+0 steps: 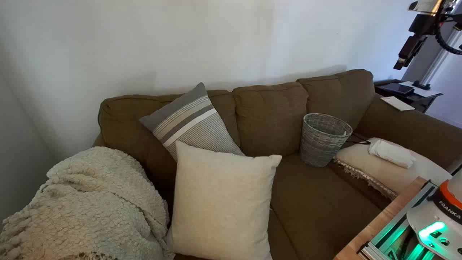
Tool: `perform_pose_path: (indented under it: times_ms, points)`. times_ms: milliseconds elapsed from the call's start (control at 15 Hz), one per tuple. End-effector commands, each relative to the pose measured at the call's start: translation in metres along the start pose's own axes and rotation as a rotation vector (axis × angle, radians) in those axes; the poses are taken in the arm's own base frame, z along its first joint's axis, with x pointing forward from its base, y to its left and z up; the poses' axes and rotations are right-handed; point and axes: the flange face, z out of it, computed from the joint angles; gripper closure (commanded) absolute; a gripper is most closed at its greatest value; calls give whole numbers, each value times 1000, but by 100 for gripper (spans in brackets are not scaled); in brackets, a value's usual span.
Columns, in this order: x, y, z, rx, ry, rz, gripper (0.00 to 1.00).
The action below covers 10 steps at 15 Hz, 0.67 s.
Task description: Put the white towel in the basket
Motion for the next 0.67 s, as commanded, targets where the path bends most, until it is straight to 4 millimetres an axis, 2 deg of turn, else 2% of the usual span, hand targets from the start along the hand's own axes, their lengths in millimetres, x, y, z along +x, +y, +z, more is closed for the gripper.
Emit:
perform_pose_path:
  times_ms: [0,200,267,600]
  points:
    - [0,0,-1,1,-1,0,0]
    - [0,0,-1,1,-1,1,0]
    - [0,12,16,-6,-57,29,0]
    - [-53,68,95,-41,-285,150,0]
